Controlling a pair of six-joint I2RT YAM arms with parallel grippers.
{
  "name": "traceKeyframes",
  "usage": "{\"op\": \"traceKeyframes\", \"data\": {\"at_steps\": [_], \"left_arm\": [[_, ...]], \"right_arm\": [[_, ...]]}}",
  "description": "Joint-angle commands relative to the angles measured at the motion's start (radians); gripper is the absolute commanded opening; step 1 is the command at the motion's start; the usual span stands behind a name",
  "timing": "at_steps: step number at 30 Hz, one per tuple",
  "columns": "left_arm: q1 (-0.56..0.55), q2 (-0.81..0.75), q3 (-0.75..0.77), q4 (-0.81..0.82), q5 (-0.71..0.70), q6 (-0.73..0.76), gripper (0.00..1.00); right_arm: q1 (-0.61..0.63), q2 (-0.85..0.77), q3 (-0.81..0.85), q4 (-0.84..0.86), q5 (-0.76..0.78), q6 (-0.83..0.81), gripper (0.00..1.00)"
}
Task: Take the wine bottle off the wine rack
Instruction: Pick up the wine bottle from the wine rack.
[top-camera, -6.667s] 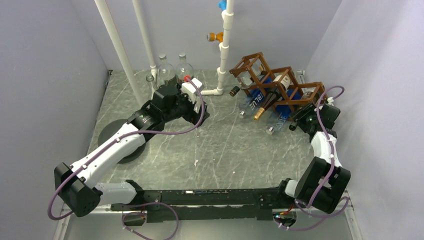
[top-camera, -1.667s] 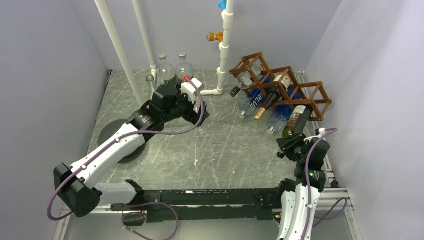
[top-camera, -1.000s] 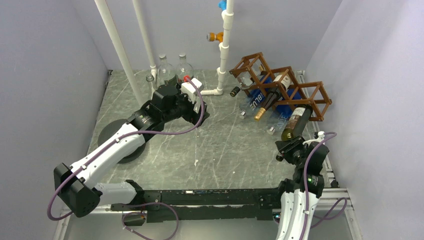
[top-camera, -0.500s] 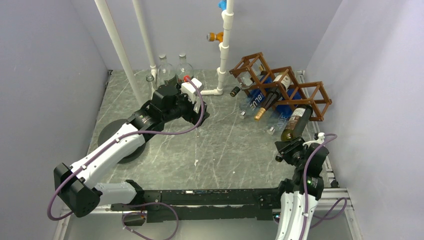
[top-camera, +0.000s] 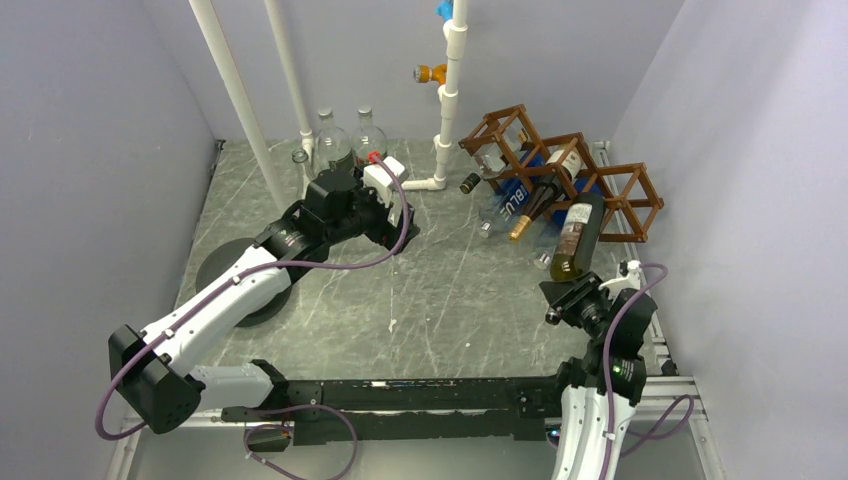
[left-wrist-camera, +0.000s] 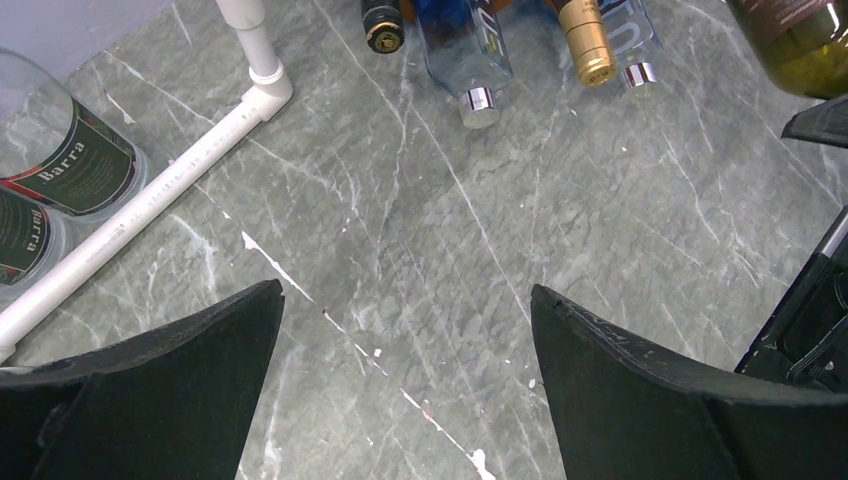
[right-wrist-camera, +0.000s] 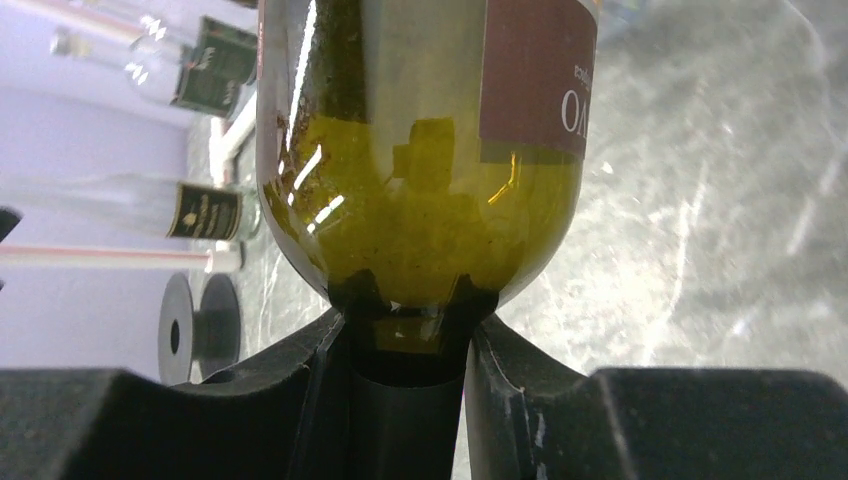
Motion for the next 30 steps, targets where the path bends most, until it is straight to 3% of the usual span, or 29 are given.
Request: {"op": "traceKeyframes", "data": {"at_steps": [1,12,30], "left_arm": [[-0.001,0.003,-0.004,0.025,0.019,0.002,1.00],[-0.001,0.008,-0.004,0.027,0.026,-0.001,1.00],[-0.001,0.002,-0.010,0.042,0.083,-0.004,1.00]], "right_arm": [[0.011,-0.030,0.052,0.302,-0.129,-0.080,0.00],[0.012,0.000,0.052,0.328,-0.166,-0.092,0.00],[0.067,0.222,0.176,0.333,-0.323,-0.229,0.00]]}}
